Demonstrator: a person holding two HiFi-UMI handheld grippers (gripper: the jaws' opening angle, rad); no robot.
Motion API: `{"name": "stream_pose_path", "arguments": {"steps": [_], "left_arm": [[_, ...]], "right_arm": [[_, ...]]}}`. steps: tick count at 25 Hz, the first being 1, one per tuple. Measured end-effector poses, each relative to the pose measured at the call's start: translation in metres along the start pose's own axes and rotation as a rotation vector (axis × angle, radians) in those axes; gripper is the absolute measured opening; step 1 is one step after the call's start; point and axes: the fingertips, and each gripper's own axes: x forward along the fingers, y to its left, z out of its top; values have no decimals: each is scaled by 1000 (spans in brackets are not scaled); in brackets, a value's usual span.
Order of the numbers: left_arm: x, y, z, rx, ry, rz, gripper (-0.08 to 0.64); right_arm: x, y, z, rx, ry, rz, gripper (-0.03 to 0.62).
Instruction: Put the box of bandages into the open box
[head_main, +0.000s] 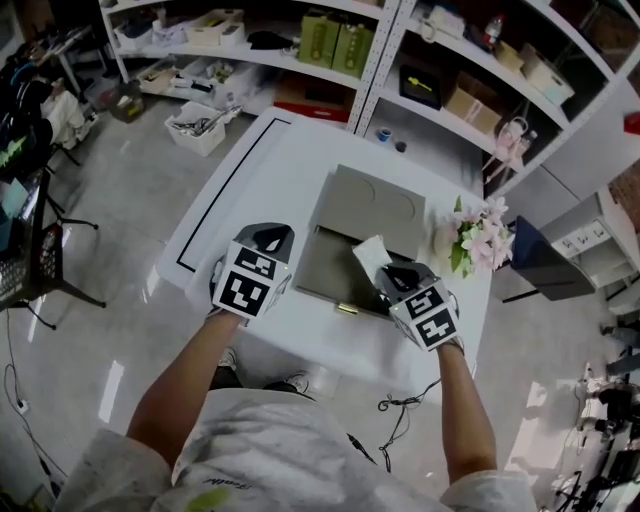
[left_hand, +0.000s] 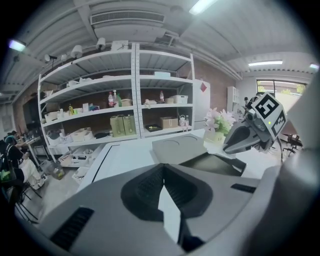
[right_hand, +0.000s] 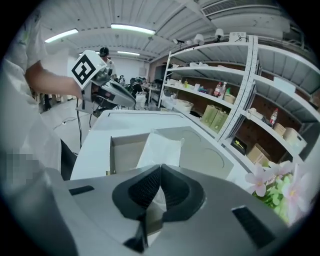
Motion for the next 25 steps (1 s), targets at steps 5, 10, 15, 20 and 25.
{"name": "stream_pose_path", "arguments": {"steps": [5, 10, 15, 20, 25], "left_arm": [[-5, -3, -3, -14, 5, 22, 5], [-13, -2, -8, -26, 12, 43, 5], [-16, -3, -13, -32, 20, 54, 5], [-19, -2, -19, -35, 32, 58, 5], [-22, 0, -24, -42, 38, 65, 5]], "right_arm": [[16, 4, -10, -78, 54, 59, 6], [34, 12, -18, -137, 109, 118, 6], [47, 11, -23, -141, 147, 135, 6], [55, 11, -24, -139, 173, 143, 6], [62, 16, -30, -159, 211, 160, 8]]}}
